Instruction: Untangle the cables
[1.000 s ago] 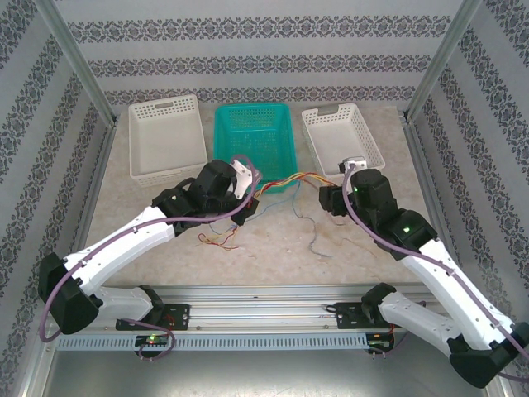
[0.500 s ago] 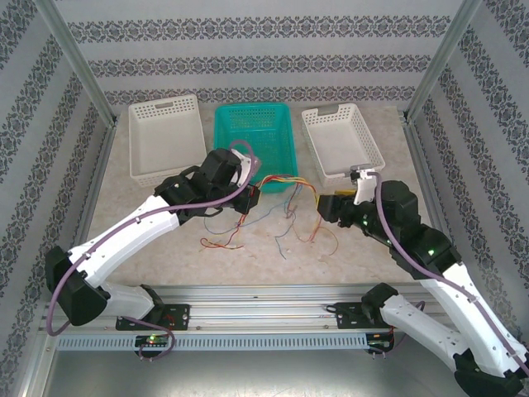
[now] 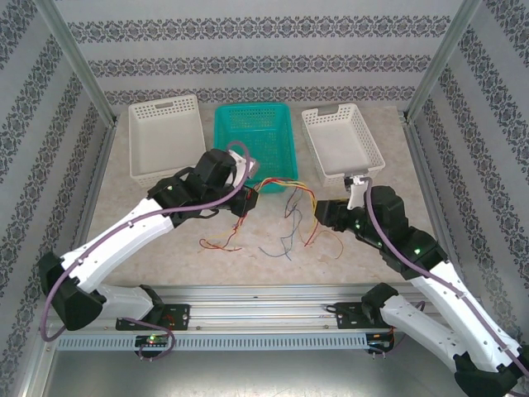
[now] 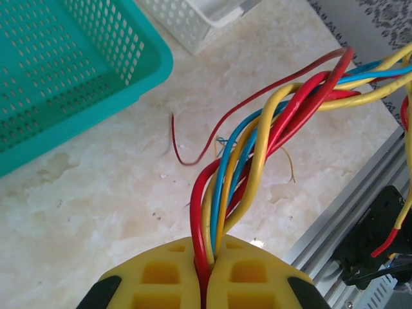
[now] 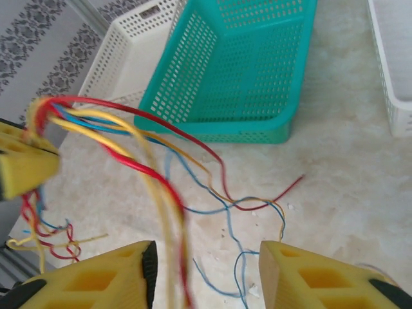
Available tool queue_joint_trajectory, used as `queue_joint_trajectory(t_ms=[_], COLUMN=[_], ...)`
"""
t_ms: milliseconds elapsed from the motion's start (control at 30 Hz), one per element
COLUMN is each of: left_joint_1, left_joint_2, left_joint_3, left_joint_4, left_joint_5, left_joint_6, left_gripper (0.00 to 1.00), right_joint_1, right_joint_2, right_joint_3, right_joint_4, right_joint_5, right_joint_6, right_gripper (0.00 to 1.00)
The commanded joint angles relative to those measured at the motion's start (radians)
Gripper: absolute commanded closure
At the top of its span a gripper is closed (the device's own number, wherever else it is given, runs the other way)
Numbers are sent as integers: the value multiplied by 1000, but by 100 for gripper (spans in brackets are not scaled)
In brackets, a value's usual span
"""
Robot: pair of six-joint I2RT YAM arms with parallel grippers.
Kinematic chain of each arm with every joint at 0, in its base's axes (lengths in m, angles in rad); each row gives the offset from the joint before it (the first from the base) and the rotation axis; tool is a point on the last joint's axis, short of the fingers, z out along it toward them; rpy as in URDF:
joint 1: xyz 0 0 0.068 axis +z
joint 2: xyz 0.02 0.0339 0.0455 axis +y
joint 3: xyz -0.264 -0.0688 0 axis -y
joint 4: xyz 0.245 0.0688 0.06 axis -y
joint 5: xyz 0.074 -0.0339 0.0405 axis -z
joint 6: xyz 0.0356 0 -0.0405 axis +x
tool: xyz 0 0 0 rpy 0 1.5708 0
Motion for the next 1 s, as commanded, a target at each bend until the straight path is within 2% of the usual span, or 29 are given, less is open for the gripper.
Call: queue_joint_trajectory(t_ms=[0, 200, 467, 533, 600, 767, 967], left_joint_1=[16, 28, 28, 29, 28, 28, 28], left_joint_2=[-46, -68, -93, -106, -118, -134, -139], left_joint_3=[-12, -33, -31, -34, -35, -37, -41], left_joint_4=[27, 93, 137, 137, 137, 146, 155], left_joint_5=[-39, -47, 1, -6, -7, 6, 22], left_joint_6=[60, 18, -22, -30, -42, -80, -102], left_gripper=[100, 100, 100, 100, 100, 100, 100], right_joint_1=[-16, -21, -20, -20, -21, -17, 31], right_joint_2=[-23, -96, -86, -74, -51, 63, 158], right_joint_3=[-28, -160, -402, -449, -476, -504, -529], right_joint_4=[45, 143, 447, 515, 546, 608, 686], right_joint_5=[36, -18, -163, -182, -174, -164, -106], right_joint_6=[13, 43, 110, 116, 113, 96, 87], right_gripper=[57, 57, 56, 60, 64, 63, 56])
